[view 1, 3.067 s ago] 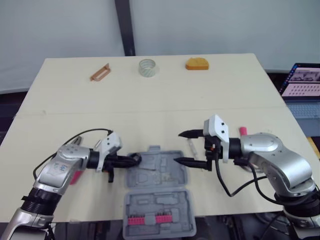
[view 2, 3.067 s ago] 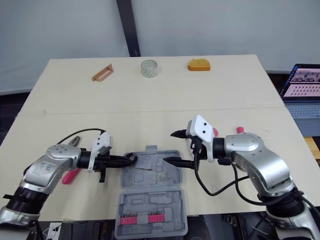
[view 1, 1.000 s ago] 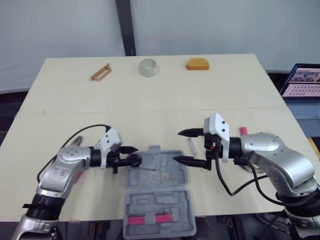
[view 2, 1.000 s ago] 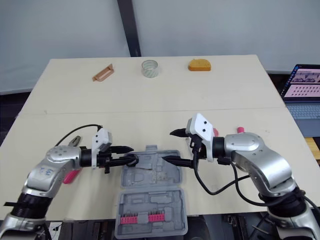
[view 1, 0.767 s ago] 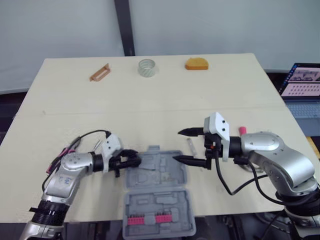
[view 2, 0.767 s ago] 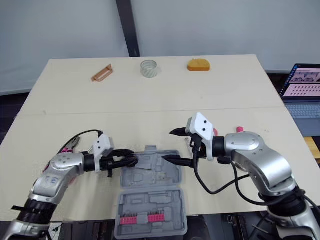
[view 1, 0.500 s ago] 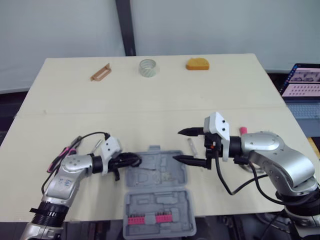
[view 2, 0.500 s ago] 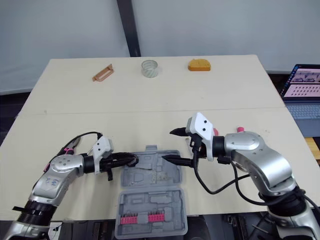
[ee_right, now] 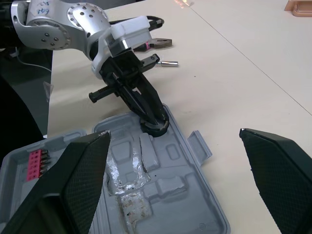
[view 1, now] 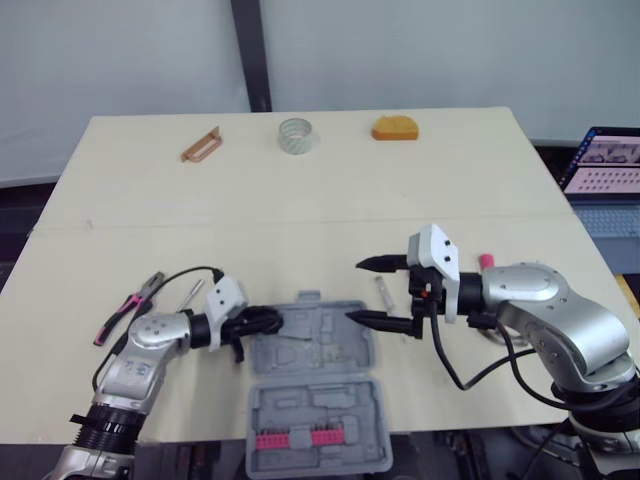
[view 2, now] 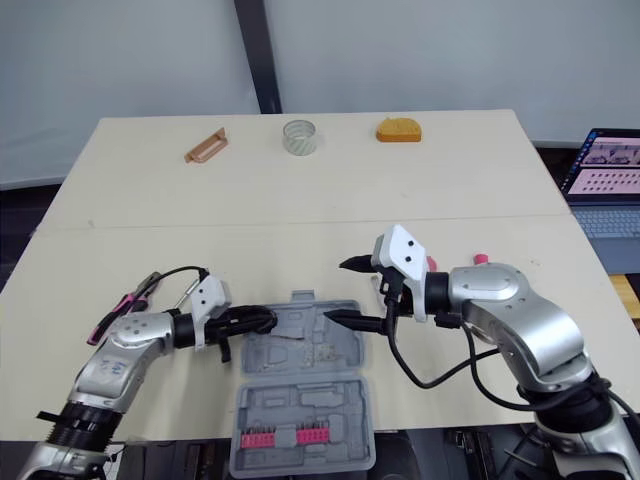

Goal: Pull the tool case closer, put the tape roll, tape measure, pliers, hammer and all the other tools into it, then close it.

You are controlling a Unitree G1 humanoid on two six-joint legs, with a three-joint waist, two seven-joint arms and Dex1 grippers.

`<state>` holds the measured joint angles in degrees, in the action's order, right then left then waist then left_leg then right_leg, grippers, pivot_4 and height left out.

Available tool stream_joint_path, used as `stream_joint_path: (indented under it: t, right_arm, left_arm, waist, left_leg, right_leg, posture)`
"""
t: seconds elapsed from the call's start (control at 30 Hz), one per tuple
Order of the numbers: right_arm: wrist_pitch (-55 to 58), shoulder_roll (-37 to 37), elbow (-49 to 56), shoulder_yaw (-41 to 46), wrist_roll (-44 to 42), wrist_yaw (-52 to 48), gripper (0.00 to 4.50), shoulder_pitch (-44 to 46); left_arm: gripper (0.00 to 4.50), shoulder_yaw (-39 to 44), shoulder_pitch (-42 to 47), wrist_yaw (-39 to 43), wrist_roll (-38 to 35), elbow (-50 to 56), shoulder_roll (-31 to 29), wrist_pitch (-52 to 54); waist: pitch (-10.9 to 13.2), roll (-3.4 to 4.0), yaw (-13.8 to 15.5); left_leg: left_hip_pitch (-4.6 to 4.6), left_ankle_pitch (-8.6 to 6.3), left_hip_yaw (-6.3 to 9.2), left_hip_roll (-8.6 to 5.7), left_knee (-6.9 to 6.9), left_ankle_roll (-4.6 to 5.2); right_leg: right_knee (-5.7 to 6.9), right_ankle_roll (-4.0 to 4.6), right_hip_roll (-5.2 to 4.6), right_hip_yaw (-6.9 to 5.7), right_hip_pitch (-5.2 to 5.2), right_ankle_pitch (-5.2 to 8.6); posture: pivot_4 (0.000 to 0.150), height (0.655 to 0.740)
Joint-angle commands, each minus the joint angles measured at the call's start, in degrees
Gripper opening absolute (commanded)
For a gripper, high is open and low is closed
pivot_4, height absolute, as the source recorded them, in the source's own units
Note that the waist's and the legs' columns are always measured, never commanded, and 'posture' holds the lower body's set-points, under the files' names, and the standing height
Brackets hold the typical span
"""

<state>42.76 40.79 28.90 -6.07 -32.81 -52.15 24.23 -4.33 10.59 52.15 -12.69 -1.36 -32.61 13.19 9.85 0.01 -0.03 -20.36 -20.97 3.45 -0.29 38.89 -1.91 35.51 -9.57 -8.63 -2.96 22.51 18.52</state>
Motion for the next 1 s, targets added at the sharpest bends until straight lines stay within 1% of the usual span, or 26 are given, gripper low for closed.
stream_joint_path:
  t: [0.03, 0.27, 0.5, 0.67, 0.8, 0.9, 1.0]
  right_arm:
    - [-0.45, 0.51, 0.97, 1.01, -0.65, -0.33, 4.50, 0.21]
    - [-0.48, 0.40, 0.85, 1.05, -0.65, -0.24, 4.50, 0.17]
    - [-0.46, 0.45, 0.81, 0.96, -0.60, -0.30, 4.50, 0.21]
    - [-0.45, 0.68, 0.78, 1.09, -0.66, -0.52, 4.50, 0.18]
    - [-0.57, 0.79, 0.64, 1.05, -0.60, -0.73, 4.50, 0.23]
    - [-0.73, 0.86, 0.44, 0.99, -0.60, -0.87, 4.50, 0.27]
    - [-0.89, 1.00, 0.21, 1.04, -0.62, -1.02, 4.50, 0.26]
  left_arm:
    - [0.73, -0.82, 0.12, 0.26, 1.74, -0.82, -0.33, -2.82]
    - [0.73, -1.47, 0.35, 0.12, 2.81, -2.52, -0.11, -4.63]
    - [0.73, -3.28, -0.21, 0.16, 6.86, -5.68, -1.16, -10.10]
    - [0.73, -3.15, -0.45, -0.02, 6.90, -6.01, -0.88, -10.48]
    - [0.73, -2.60, -0.60, -0.04, 5.65, -5.23, -0.39, -8.86]
    - [0.73, -1.05, -0.58, 0.76, 1.78, -3.22, 0.49, -4.65]
    - [0.73, 0.54, -0.67, 2.16, -1.59, -0.34, -0.49, 0.05]
  waist:
    - [0.00, 0.00, -0.02]
    - [0.00, 0.00, -0.01]
    - [0.00, 0.00, 0.01]
    - [0.00, 0.00, -0.01]
    - [0.00, 0.00, -0.02]
    - [0.00, 0.00, -0.01]
    - [0.00, 0.00, -0.07]
  left_leg:
    - [0.00, 0.00, 0.00, 0.00, 0.00, 0.00]
    - [0.00, 0.00, 0.00, 0.00, 0.01, 0.00]
    - [0.01, 0.00, 0.00, 0.00, 0.00, 0.00]
    - [0.01, 0.00, 0.00, 0.00, 0.00, 0.00]
    - [0.02, 0.00, 0.00, 0.00, 0.00, 0.00]
    - [0.01, 0.00, 0.00, 0.00, 0.01, 0.00]
    - [0.01, 0.00, 0.00, 0.00, 0.00, 0.00]
  right_leg:
    - [0.00, 0.00, 0.00, 0.00, 0.00, 0.00]
    - [0.00, 0.00, 0.00, 0.00, 0.00, 0.00]
    - [0.00, 0.00, 0.00, -0.01, -0.01, 0.00]
    - [0.00, 0.00, 0.00, -0.01, -0.01, 0.00]
    - [0.00, 0.00, 0.00, -0.01, -0.01, 0.00]
    - [0.01, 0.00, 0.00, -0.01, -0.02, 0.00]
    - [0.01, 0.00, 0.00, -0.01, -0.01, 0.00]
  posture:
    - [0.150, 0.7400]
    - [0.150, 0.7400]
    - [0.150, 0.7400]
    - [0.150, 0.7400]
    - [0.150, 0.7400]
    - [0.150, 0.7400]
    - [0.150, 0.7400]
